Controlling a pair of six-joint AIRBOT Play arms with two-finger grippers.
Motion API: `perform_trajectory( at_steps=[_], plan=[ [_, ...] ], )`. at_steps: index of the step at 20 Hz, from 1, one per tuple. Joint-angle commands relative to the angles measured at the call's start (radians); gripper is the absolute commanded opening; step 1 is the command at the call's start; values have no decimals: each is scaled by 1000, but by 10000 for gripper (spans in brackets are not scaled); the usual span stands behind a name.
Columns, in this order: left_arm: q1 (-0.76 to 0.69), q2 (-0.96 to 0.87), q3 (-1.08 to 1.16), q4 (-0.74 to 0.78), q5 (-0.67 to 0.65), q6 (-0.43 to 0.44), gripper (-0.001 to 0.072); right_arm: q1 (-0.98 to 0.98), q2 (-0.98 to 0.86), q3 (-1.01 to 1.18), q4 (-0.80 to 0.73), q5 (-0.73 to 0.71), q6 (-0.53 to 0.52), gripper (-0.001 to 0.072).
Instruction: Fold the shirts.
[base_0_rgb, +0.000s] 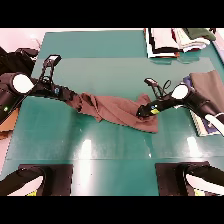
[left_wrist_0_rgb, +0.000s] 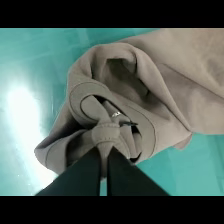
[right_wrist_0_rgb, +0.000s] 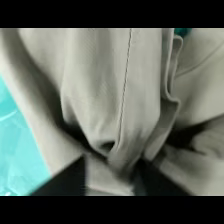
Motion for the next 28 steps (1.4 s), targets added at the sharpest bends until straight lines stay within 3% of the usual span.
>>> perform_trajectory(
  at_steps=[1, 5, 12, 17, 20, 23, 28],
  plan=[
    [0, 0, 0, -2, 2, 0, 28, 23, -27, 22, 1, -29, -2, 20],
    [0, 49, 54, 48, -10, -10, 28, -17, 80, 131, -75, 26, 0, 19],
    [0, 279, 544, 98, -52, -10, 27, -264, 372, 540, -103, 219, 0, 20],
    [0, 391, 773, 34, -59, -8, 27, -446, 496, 750, -103, 295, 27, 19],
    [0, 404, 821, 3, -78, -8, 27, -527, 476, 883, -95, 343, 35, 19],
    [0, 373, 791, -3, -179, -8, 27, -534, 381, 1003, -94, 400, 53, 18],
    [0, 194, 525, -3, -336, 2, 27, -510, 100, 1067, -99, 474, 63, 18]
  ],
)
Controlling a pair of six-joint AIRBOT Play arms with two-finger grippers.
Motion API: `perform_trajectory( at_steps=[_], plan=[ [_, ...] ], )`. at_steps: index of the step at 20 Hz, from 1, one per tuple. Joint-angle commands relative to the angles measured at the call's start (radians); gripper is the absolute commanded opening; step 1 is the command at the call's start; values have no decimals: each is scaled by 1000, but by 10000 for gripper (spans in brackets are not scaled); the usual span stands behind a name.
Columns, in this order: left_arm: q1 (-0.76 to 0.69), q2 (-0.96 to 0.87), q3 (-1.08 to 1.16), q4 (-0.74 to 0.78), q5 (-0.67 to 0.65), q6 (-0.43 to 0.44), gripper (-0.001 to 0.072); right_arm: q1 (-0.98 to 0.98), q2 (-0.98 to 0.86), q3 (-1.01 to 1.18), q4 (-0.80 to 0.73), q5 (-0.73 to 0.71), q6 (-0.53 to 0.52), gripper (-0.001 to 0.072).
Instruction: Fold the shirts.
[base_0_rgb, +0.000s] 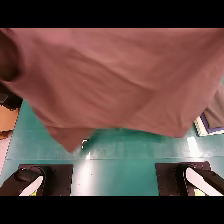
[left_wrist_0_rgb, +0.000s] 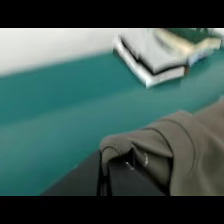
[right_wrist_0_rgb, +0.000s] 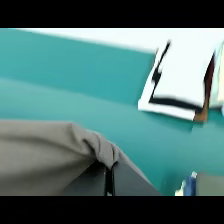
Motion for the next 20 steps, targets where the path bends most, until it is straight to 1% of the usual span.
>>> perform_trajectory(
  at_steps=[1, 3, 4, 6, 7, 9, 10, 11, 12, 14, 16, 17, 18, 20],
  plan=[
    [0, -129, -205, -3, -69, 13, 28, 46, -208, 40, -6, 63, 8, 18],
    [0, -227, -355, -3, 16, 52, 28, 111, -365, 40, -9, 89, 10, 18],
    [0, -279, -418, 20, 82, 56, 28, 145, -447, 40, -30, 88, 18, 18],
    [0, -388, -475, 95, 212, 51, 28, 197, -590, 41, -113, 60, 45, 18],
    [5, -444, -472, 130, 257, 31, 28, 216, -649, 41, -131, 35, 51, 18],
    [42, -512, -470, 126, 341, -42, 30, 243, -727, 42, -134, -11, 51, 22],
    [70, -529, -469, 121, 373, -69, 140, 249, -752, 42, -130, -32, 51, 171],
    [99, -531, -468, 113, 387, -90, 449, 249, -764, 42, -127, -53, 63, 383],
    [133, -530, -457, 96, 371, -96, 559, 248, -764, 42, -126, -62, 82, 410],
    [206, -522, -426, 68, 264, -97, 559, 235, -740, 41, -125, -31, 83, 409],
    [270, -503, -425, 42, 116, -68, 559, 217, -692, 20, -97, 34, 64, 409],
    [293, -493, -446, 23, 60, -46, 559, 212, -657, -19, -70, 42, 56, 408],
    [304, -474, -489, -3, 42, -22, 559, 206, -613, -76, -39, 42, 39, 408],
    [304, -426, -626, -71, 71, -15, 559, 205, -527, -207, 4, 33, 22, 408]
  ],
)
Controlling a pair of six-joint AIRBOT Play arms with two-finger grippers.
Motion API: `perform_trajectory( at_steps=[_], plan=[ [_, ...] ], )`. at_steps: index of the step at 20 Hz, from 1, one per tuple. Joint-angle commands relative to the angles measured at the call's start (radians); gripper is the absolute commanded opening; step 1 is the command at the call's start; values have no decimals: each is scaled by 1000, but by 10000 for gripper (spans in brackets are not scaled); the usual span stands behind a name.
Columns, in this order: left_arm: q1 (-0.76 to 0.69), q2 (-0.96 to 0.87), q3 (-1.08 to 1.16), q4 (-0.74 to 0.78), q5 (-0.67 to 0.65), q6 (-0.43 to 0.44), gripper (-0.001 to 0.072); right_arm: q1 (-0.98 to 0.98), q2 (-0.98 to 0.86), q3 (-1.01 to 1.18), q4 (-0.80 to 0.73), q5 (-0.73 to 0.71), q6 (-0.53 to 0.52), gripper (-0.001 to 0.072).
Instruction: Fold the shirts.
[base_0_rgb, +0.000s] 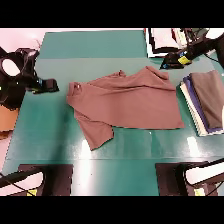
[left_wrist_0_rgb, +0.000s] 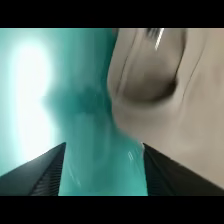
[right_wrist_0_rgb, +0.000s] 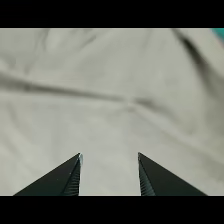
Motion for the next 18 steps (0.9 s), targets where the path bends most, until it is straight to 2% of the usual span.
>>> perform_trajectory(
  at_steps=[1, 4, 6, 9, 14, 15, 16, 17, 18],
  plan=[
    [34, 58, -194, -162, -22, 53, 560, -6, 130, -189, 84, -1, -38, 408],
    [34, 68, -397, -373, 91, 148, 558, 1, 237, -351, 147, -67, -54, 408],
    [34, 68, -479, -454, 194, 159, 558, 0, 288, -423, 187, -115, -58, 408],
    [4, 59, -514, -498, 260, 192, 558, 0, 332, -490, 195, -149, -58, 408],
    [-143, 6, -513, -510, 297, 191, 557, 0, 341, -505, 195, -148, -57, 408],
    [-153, 4, -513, -512, 288, 191, 483, 0, 341, -505, 195, -141, -57, 408],
    [-153, 5, -509, -510, 281, 191, 289, -3, 341, -505, 192, -127, -58, 408],
    [-143, 5, -493, -500, 262, 191, 36, -17, 341, -505, 187, -102, -58, 408],
    [-120, 12, -467, -494, 225, 190, 28, -33, 341, -506, 179, -70, -62, 408]
  ],
)
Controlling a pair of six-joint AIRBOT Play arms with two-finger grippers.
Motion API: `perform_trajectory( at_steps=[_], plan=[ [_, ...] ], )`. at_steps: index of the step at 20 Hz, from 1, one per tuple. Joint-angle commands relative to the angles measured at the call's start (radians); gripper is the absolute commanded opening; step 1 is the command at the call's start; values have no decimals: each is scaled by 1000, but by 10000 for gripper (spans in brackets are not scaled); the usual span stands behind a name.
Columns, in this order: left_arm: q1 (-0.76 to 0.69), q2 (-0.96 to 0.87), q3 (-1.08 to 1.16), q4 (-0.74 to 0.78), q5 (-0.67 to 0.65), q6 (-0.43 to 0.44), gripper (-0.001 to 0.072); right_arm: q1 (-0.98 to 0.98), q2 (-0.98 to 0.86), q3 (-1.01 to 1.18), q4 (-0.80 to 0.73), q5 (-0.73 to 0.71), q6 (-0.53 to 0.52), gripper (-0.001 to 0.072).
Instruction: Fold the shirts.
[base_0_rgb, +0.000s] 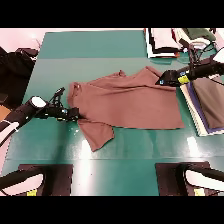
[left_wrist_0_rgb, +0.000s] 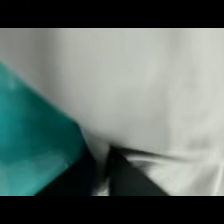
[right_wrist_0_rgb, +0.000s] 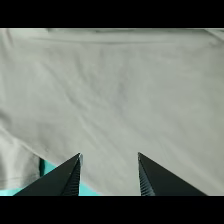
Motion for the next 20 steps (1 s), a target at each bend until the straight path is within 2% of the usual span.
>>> perform_trajectory(
  at_steps=[1, 3, 6, 7, 8, 9, 10, 13, 14, 17, 18, 19, 20],
  plan=[
    [28, 13, 56, -3, -76, 3, 28, -45, 4, -6, -37, 90, -5, 408],
    [77, 76, 109, 16, -118, 3, 27, -107, 34, -66, -116, 121, -3, 408],
    [100, 195, 143, 56, -143, 3, 27, -248, 117, -293, -211, 93, 11, 409],
    [100, 227, 143, 60, -151, 3, 27, -311, 140, -384, -213, 87, 10, 438],
    [99, 247, 143, 57, -165, 3, 28, -372, 153, -463, -212, 87, 11, 579],
    [99, 254, 143, 56, -177, 3, 27, -433, 159, -541, -208, 87, 10, 610],
    [99, 255, 143, 57, -186, 3, 27, -480, 159, -606, -199, 84, 10, 607],
    [99, 254, 143, 56, -189, 2, 27, -547, 158, -760, -126, 48, -26, 579],
    [99, 254, 143, 56, -189, 2, 27, -542, 158, -793, -98, 23, -34, 552],
    [99, 254, 142, 53, -190, -8, 27, -487, 158, -834, -10, -60, -47, 552],
    [99, 254, 142, 53, -190, -8, 28, -457, 158, -834, 18, -84, -48, 510],
    [99, 254, 142, 53, -190, -8, 27, -425, 158, -829, 33, -103, -48, 430],
    [99, 254, 142, 53, -190, -8, 27, -394, 158, -817, 31, -126, -49, 310]
  ],
)
